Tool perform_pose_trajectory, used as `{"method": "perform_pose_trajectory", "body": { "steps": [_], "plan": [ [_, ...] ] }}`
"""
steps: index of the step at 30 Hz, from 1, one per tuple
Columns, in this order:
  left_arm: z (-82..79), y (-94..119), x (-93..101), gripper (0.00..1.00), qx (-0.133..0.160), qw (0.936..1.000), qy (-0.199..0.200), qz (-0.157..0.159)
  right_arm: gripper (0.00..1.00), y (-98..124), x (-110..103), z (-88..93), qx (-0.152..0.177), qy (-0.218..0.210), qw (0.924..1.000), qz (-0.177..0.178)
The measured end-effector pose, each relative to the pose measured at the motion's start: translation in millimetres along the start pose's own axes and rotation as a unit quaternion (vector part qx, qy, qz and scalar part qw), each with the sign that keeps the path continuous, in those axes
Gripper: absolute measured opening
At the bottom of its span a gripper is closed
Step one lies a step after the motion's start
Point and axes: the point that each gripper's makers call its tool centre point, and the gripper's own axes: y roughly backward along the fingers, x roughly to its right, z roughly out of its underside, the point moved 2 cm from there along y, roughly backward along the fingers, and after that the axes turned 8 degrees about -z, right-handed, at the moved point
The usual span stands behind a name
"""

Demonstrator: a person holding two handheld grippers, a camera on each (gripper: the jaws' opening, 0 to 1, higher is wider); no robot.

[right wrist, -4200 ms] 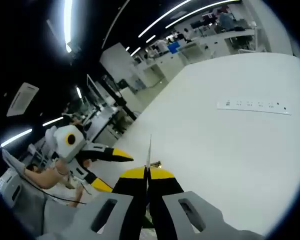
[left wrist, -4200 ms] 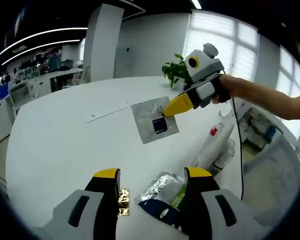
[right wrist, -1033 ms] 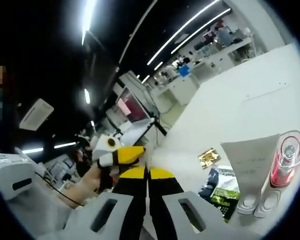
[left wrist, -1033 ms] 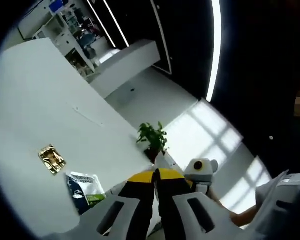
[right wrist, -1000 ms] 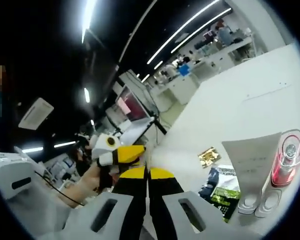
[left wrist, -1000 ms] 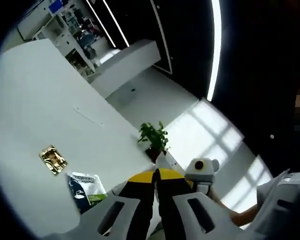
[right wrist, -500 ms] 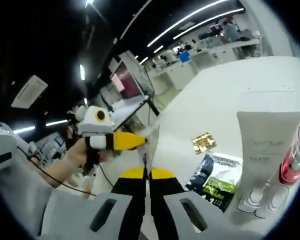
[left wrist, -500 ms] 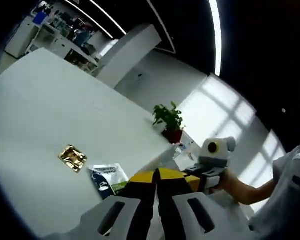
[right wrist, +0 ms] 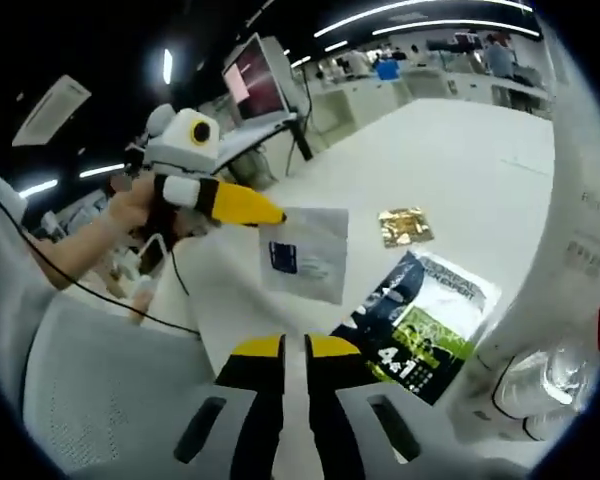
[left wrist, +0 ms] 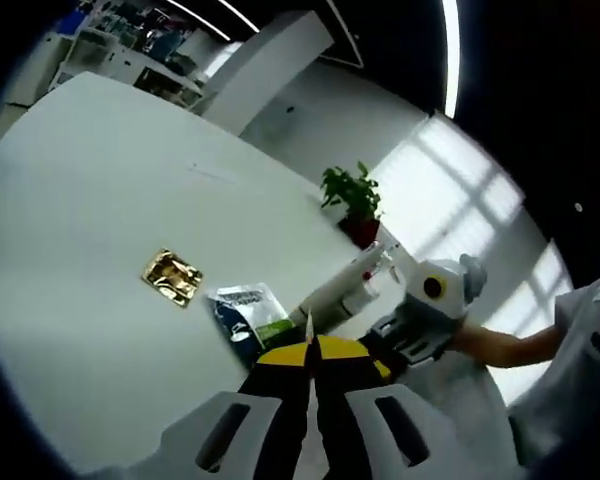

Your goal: Arrange the skincare products in the storage area until every visible bottle or jar stands upright without overlapping.

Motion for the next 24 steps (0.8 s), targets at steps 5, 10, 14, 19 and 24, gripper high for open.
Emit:
{"method": "perform_pose_trajectory", "body": {
  "steps": [5,10,14,19,24],
  "plan": [
    [10.4,-4,-12.9,0.00,-0.033,0.9993,-0.009,-0.013,0.08,-10,-4,8.5,-0.024,0.019,0.9995,0.000],
    [17.1,-6,-25.3,0.00,-0.061,0.9975,-0.019,-0.029,0.10,-21,-5,13.3,-0.043,0.035,0.9984,-0.005],
    [25.2,-7,-33.7,0.00,-0.093,0.9944,-0.033,-0.040,0.12,-28,-7,13.3,-0.046,0.042,0.9980,-0.010],
    [25.9,-9,-41.5,0.00,-0.103,0.9933,-0.031,-0.042,0.13,-38,-9,14.3,-0.064,0.066,0.9957,-0.006],
    [31.0,-11,-55.5,0.00,-0.131,0.9885,-0.045,-0.060,0.16,-48,-9,11.0,-0.064,0.072,0.9953,-0.012]
  ]
}}
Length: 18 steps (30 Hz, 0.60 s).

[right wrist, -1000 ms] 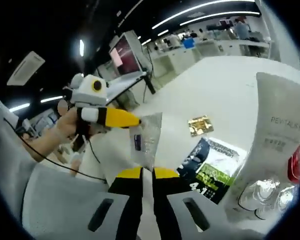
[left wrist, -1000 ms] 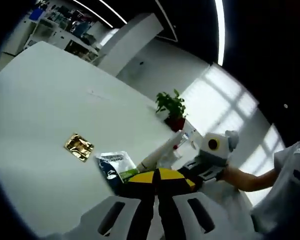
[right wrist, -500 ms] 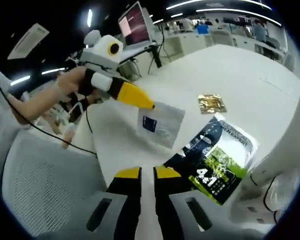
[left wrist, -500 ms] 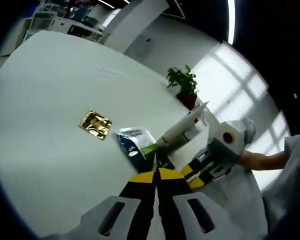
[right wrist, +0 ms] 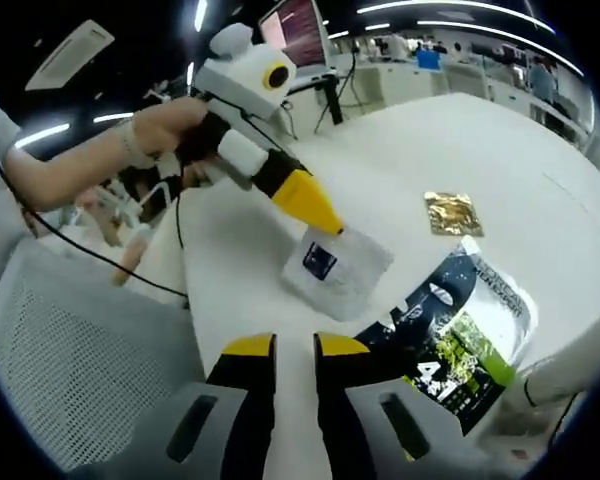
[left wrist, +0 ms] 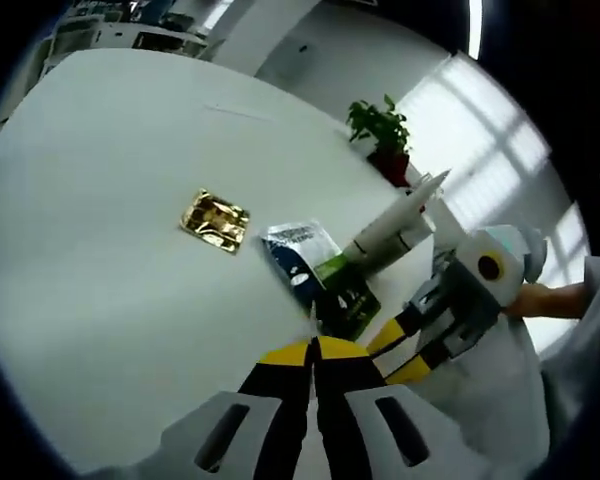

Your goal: Arrange the skincare products in the storage area until every visible bottle or jar stands upright without overlapping.

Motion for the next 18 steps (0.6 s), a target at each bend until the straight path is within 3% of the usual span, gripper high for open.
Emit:
{"method": "perform_pose_trajectory", "body": {
  "steps": [8,11,18],
  "plan": [
    [7.3,-10,-4.6,0.00,-0.030,0.9990,-0.031,-0.006,0.20,-11,11,6.1,-0.022,0.017,0.9995,0.015],
    [13.5,-14,8.1,0.00,-0.036,0.9988,-0.032,-0.004,0.21,-13,13,7.9,-0.023,0.015,0.9994,0.018],
    [12.0,-18,4.6,0.00,-0.044,0.9985,-0.033,-0.002,0.21,-11,16,10.5,-0.029,0.020,0.9990,0.026]
  ]
}}
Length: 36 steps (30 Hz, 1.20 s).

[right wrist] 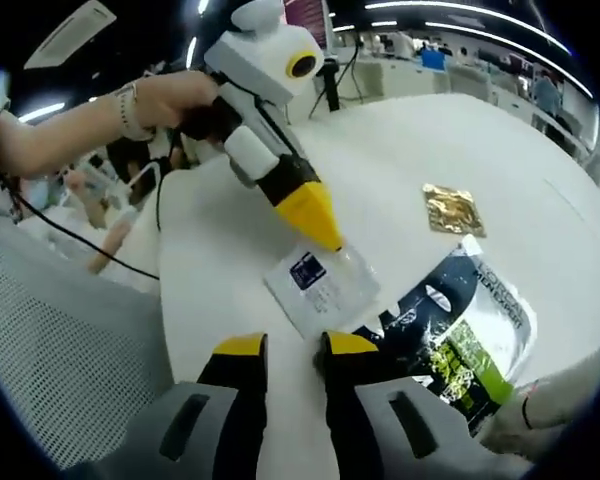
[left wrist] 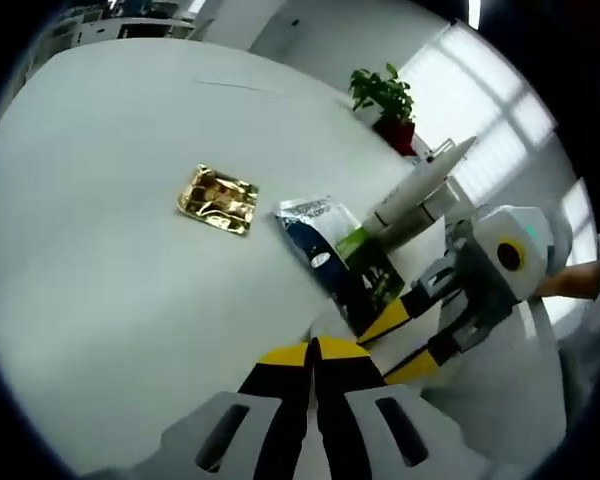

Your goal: Arrange the skincare products in the storage area until every visible bottle or jar stands upright without overlapping.

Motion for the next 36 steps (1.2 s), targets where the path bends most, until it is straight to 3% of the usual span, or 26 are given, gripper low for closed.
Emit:
{"method": "perform_pose_trajectory", "body": {
  "steps": [7,18,28,32,36],
  "plan": [
    [2.5,-4,-3.9,0.00,-0.011,0.9999,-0.003,-0.003,0.22,4,3,2.0,0.002,-0.005,1.0000,0.008],
    [2.7,-11,-1.9,0.00,-0.017,0.9998,-0.007,-0.005,0.20,6,5,-9.2,0.018,0.029,0.9989,0.034],
    [1.3,-13,1.8,0.00,-0.028,0.9987,-0.041,-0.011,0.17,-6,13,-21.0,0.030,0.063,0.9959,0.057],
    [1.1,-14,1.2,0.00,-0.030,0.9983,-0.048,-0.012,0.18,-12,22,-16.4,0.008,0.086,0.9935,0.074],
    [1.1,-14,0.9,0.00,-0.031,0.9979,-0.055,-0.015,0.18,-14,23,-16.7,0.016,0.074,0.9949,0.067]
  ]
}}
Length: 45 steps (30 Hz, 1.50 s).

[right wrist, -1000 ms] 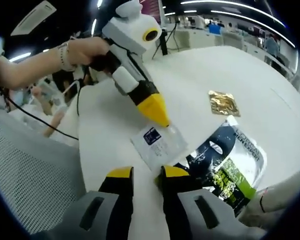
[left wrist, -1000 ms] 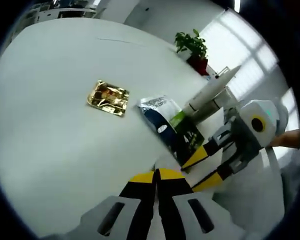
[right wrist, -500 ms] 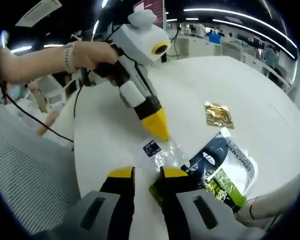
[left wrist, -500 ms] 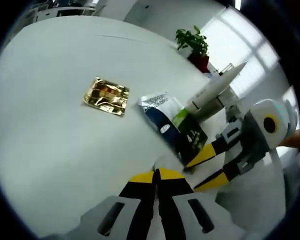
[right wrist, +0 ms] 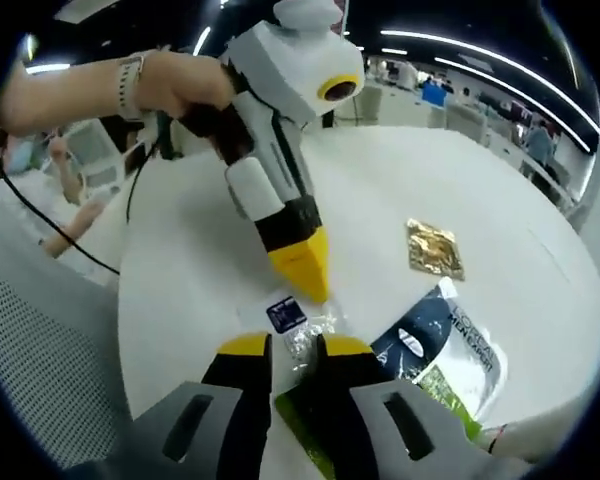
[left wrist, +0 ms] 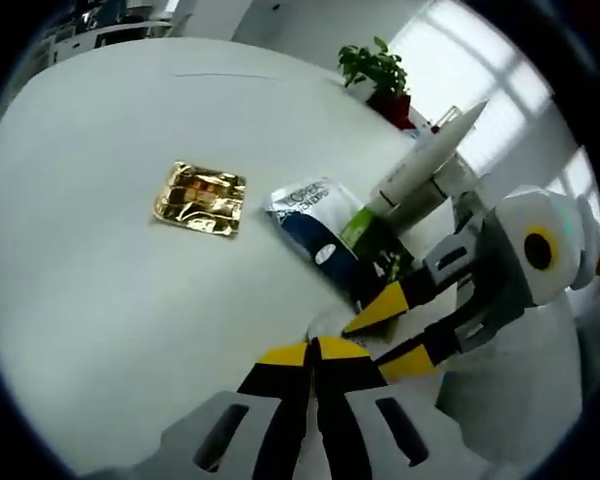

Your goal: Arrange the skincare products in the storage area until every visible bottle or jar stands upright without overlapping.

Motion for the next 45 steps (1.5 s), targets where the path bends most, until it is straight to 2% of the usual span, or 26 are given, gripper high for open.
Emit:
{"method": "perform_pose_trajectory", "body": {
  "steps": [5,10,15,21,24,26,30,34,37,38,41,45],
  "plan": [
    [-2.7,-1,-5.1,0.00,0.001,0.9999,-0.009,-0.006,0.20,0,-1,1.3,0.000,-0.005,1.0000,-0.004],
    [-4.0,1,-5.1,0.00,0.001,1.0000,-0.010,0.002,0.20,0,-1,1.6,-0.004,-0.008,1.0000,-0.005],
    [-7.5,6,-5.6,0.10,0.019,0.9992,-0.033,-0.011,0.20,1,-1,2.2,-0.004,-0.011,0.9999,-0.004],
    [-10.2,17,2.7,0.09,0.038,0.9976,-0.056,-0.012,0.20,1,0,2.1,-0.005,-0.015,0.9999,-0.003],
    [-3.4,17,16.5,0.10,0.032,0.9958,-0.084,-0.016,0.20,1,0,2.3,-0.006,-0.015,0.9999,-0.002],
    [1.0,14,16.2,0.10,0.023,0.9948,-0.096,-0.022,0.20,1,-1,2.2,-0.007,-0.014,0.9999,-0.003],
    [4.2,10,9.5,0.10,0.010,0.9959,-0.088,-0.019,0.21,0,-1,2.2,-0.007,-0.017,0.9998,-0.002],
    [2.6,9,3.7,0.10,0.015,0.9966,-0.078,-0.022,0.21,0,-1,2.4,-0.009,-0.016,0.9998,-0.002],
    [9.1,7,-2.5,0.11,-0.004,0.9930,-0.107,-0.049,0.21,0,-1,2.2,-0.009,-0.016,0.9998,-0.003],
    [10.3,7,-4.8,0.11,-0.008,0.9924,-0.108,-0.058,0.21,0,-1,2.2,-0.010,-0.017,0.9998,-0.002],
    [9.2,7,-3.3,0.12,-0.003,0.9945,-0.090,-0.054,0.21,0,-1,2.0,-0.010,-0.018,0.9998,-0.001],
    [10.5,6,-6.4,0.12,-0.007,0.9917,-0.104,-0.076,0.21,0,-2,2.2,-0.013,-0.019,0.9997,-0.001]
  ]
}}
